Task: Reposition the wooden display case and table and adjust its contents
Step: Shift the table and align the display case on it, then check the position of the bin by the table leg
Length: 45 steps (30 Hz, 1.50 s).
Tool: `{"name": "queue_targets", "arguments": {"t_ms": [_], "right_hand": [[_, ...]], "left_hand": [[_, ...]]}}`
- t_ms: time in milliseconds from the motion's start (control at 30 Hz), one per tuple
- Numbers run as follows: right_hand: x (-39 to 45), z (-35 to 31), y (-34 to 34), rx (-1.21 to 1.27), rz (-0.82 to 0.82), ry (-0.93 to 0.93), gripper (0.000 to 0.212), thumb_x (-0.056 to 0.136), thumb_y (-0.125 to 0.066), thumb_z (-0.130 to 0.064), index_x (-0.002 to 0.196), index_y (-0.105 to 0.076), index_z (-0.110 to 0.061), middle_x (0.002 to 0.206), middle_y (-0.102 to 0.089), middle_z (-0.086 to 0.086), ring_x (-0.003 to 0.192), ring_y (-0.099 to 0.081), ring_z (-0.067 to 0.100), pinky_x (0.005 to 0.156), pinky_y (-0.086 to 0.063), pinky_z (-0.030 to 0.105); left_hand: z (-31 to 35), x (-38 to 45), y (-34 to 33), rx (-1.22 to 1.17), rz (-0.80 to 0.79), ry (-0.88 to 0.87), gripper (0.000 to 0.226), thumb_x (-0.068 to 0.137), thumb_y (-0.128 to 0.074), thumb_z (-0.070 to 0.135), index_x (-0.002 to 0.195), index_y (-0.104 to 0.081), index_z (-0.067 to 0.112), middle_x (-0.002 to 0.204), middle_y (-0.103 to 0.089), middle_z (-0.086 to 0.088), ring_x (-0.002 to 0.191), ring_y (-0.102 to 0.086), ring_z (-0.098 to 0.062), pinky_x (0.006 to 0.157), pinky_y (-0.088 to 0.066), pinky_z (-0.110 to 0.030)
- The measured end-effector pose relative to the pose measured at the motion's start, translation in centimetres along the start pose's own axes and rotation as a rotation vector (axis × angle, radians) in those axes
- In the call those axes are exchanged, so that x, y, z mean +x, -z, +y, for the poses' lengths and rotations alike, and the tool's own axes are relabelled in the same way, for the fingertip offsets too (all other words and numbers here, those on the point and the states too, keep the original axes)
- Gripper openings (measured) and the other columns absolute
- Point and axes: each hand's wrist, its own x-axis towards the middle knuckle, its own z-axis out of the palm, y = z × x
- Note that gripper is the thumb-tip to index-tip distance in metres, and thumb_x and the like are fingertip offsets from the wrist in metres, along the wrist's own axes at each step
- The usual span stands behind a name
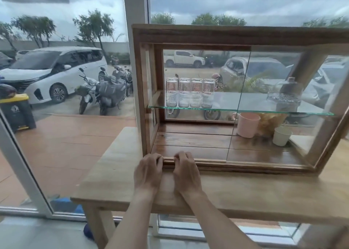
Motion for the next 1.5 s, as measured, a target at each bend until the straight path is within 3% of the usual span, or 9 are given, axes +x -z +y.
{"name": "queue_targets", "arguments": {"t_ms": [200,367,533,700,800,900,1033,1200,1500], "right_hand": [[0.0,-0.2,0.8,0.152,0.111,-0.027,0.014,0.094,-0.048,-0.007,0.087,-0.059,-0.013,0.084,-0.054,0.002,0.071,-0.050,0.015,0.069,-0.039,0.024],[-1.6,-1.0,1.4,0.143,0.197,0.053,0.021,0.092,-0.050,0.004,0.103,-0.066,-0.002,0.093,-0.060,0.012,0.081,-0.048,0.010,0.082,-0.031,0.000],[-5.1,-3.9,-0.1,0.166,0.056,0.081,0.020,0.096,-0.046,-0.001,0.099,-0.066,-0.005,0.092,-0.060,0.011,0.078,-0.048,0.013,0.076,-0.046,0.021],[-9.8,-9.3,-3.8,0.102,-0.227,0.352,0.020,0.094,-0.051,0.001,0.107,-0.066,-0.004,0.099,-0.060,0.011,0.082,-0.061,0.020,0.078,-0.037,0.009],[-12.2,-12.2,-7.0,0.078,-0.379,0.440,0.023,0.091,-0.052,0.005,0.105,-0.063,-0.009,0.101,-0.056,0.008,0.082,-0.063,0.026,0.074,-0.051,0.030],[-14.4,-14.9,-9.7,0.082,-0.472,0.404,0.010,0.093,-0.054,-0.009,0.097,-0.063,-0.010,0.098,-0.059,0.010,0.088,-0.062,0.032,0.073,-0.051,0.045],[-16.8,-16.2,-14.8,-0.008,-0.571,0.323,0.006,0.086,-0.054,-0.017,0.082,-0.058,-0.020,0.091,-0.059,0.005,0.084,-0.058,0.035,0.076,-0.048,0.048],[-20.7,-17.1,-18.4,0.006,-0.782,0.292,0.012,0.090,-0.045,-0.008,0.090,-0.057,-0.008,0.101,-0.055,0.015,0.089,-0.056,0.035,0.071,-0.045,0.041],[-24.6,-16.4,-21.5,-0.164,-0.786,0.286,0.025,0.087,-0.041,-0.001,0.107,-0.055,-0.007,0.111,-0.055,0.019,0.099,-0.057,0.040,0.080,-0.046,0.045]], "left_hand": [[-0.5,-2.6,2.7,-0.157,0.045,0.046,0.015,0.090,-0.060,0.018,0.076,-0.064,0.014,0.072,-0.069,-0.003,0.067,-0.064,-0.019,0.061,-0.048,-0.030],[-3.9,-5.6,7.1,-0.090,0.007,0.070,0.018,0.084,-0.067,0.015,0.067,-0.060,0.017,0.062,-0.064,0.004,0.058,-0.059,-0.008,0.057,-0.049,-0.029],[-8.2,-7.7,10.9,0.015,0.059,0.068,0.009,0.084,-0.067,0.009,0.083,-0.065,0.017,0.076,-0.070,-0.003,0.069,-0.064,-0.017,0.063,-0.049,-0.029],[-11.9,-9.0,14.1,0.068,0.180,0.131,0.023,0.090,-0.053,0.003,0.108,-0.066,0.001,0.100,-0.070,-0.022,0.095,-0.064,-0.037,0.083,-0.053,-0.044],[-14.4,-9.9,16.2,0.087,0.195,0.180,0.017,0.088,-0.055,0.000,0.097,-0.070,-0.001,0.092,-0.069,-0.026,0.090,-0.062,-0.040,0.081,-0.049,-0.044],[-17.6,-11.5,18.1,0.127,0.173,0.245,0.016,0.089,-0.054,0.004,0.091,-0.069,0.001,0.090,-0.068,-0.026,0.087,-0.062,-0.039,0.078,-0.048,-0.043],[-22.4,-14.5,19.9,0.232,0.151,0.374,0.017,0.091,-0.055,0.018,0.086,-0.067,0.007,0.090,-0.066,-0.020,0.086,-0.061,-0.037,0.073,-0.050,-0.043],[-28.1,-18.7,20.3,0.289,0.075,0.533,0.015,0.090,-0.057,0.021,0.094,-0.068,0.011,0.097,-0.068,-0.016,0.093,-0.062,-0.036,0.080,-0.053,-0.046],[-32.9,-23.7,19.6,0.406,-0.165,0.829,0.035,0.097,-0.042,0.038,0.103,-0.063,0.011,0.106,-0.068,-0.018,0.102,-0.060,-0.038,0.085,-0.045,-0.044]]}}
